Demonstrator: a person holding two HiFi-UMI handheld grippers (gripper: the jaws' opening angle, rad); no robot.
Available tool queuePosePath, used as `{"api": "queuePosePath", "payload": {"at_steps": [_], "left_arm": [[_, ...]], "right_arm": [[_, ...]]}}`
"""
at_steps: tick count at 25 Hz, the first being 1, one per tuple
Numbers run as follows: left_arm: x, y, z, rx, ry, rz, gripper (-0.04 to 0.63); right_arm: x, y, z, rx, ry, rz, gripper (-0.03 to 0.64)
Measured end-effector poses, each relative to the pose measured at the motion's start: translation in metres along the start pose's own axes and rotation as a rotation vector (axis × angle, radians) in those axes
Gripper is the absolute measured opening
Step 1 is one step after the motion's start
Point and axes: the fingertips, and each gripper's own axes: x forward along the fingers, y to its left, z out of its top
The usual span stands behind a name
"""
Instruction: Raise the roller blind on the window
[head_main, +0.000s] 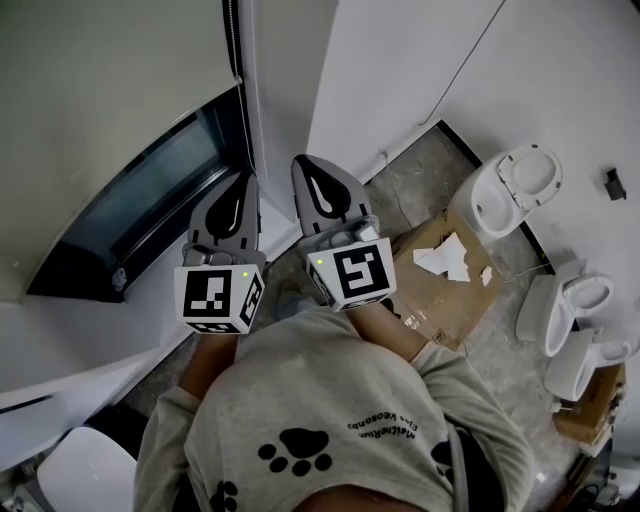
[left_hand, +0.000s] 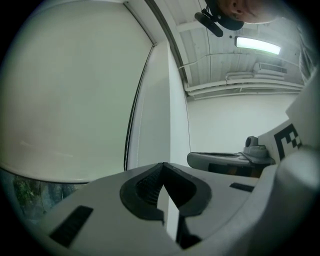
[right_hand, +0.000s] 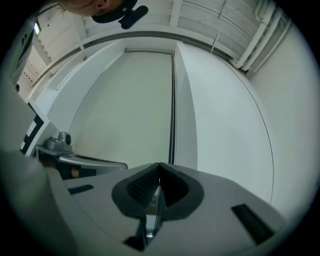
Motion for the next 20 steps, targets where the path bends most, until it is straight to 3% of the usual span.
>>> {"api": "queuePosePath", "payload": {"at_steps": [11,20], "left_arm": [[0.067,0.035,-0.002,-0.002,0.011,0.043,0.008],[0.099,0.05,-0.006,0.009,0.011,0.026,0.008]], "right_arm": [[0.064,-0.025,-0.016,0.019,0.023,0.08,0.011],[0.092,-0.03,-0.032,0.022,0.04,0.107,0.011]]}}
